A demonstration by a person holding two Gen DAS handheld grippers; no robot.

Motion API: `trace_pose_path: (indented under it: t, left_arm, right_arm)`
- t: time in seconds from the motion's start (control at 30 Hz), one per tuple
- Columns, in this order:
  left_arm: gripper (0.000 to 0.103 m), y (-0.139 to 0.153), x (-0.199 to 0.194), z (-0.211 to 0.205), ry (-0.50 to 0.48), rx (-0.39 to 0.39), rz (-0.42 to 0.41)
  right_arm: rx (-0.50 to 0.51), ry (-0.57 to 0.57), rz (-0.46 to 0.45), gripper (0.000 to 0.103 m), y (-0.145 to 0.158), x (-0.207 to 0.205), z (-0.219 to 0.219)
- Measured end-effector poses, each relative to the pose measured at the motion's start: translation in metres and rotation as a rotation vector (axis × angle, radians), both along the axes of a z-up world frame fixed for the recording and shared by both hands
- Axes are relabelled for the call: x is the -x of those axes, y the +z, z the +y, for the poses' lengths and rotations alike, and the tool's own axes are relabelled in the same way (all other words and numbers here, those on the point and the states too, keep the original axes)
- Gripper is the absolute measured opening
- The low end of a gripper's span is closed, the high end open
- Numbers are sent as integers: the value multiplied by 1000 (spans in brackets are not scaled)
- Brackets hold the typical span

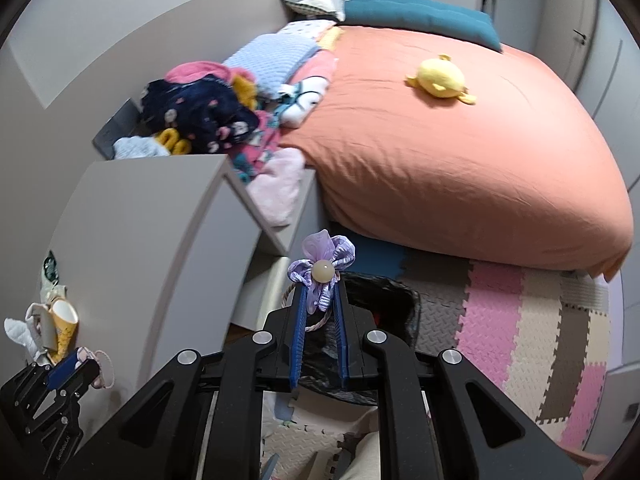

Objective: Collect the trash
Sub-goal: 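Carry the purple flower with the right gripper to the black bin, then open the right gripper to drop the flower into the bin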

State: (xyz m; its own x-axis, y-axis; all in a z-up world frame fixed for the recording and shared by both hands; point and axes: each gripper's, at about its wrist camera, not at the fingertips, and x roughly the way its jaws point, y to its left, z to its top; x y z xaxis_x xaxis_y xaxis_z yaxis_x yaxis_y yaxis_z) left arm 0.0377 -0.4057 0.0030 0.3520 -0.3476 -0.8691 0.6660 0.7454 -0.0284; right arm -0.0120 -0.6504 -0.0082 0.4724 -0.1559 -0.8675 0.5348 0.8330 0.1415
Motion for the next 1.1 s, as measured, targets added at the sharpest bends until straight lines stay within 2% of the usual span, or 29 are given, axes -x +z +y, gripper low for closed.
trace_pose_path:
  t: [0.4, 0.73, 0.77, 0.8, 0.83, 0.87, 0.9, 0.93, 1.1]
  left_arm:
    - [20, -13, 15, -74, -143, -32, 50]
    - [20, -35, 15, -104, -177, -83, 104]
    - [22, -38, 14, -107, -179, -95, 110]
    - [26, -42, 15, -109, -182, -106, 115]
    - [34, -46, 15, -111, -181, -121, 120]
    - [62, -48, 14, -113, -169, -131, 120]
    - [93, -49, 13, -114, -159, -134, 114]
    - [97, -47, 12, -114, -147, -127, 96]
    - [97, -44, 3, -112, -126, -121, 84]
  right_arm:
    - [-23, -94, 24, 15, -16, 29, -40]
    - [-37, -109, 47, 16, -29, 29, -55]
    - [-46, -112, 53, 21, -32, 27, -58]
    - [-58, -113, 61, 36, -35, 25, -60]
    - [-67, -115, 73, 44, -38, 23, -62]
    - [-65, -119, 76, 55, -39, 22, -63]
    - [-48, -132, 80, 58, -39, 21, -65]
    - [-28, -140, 83, 60, -38, 21, -65]
    - [26, -159, 85, 62, -32, 19, -67]
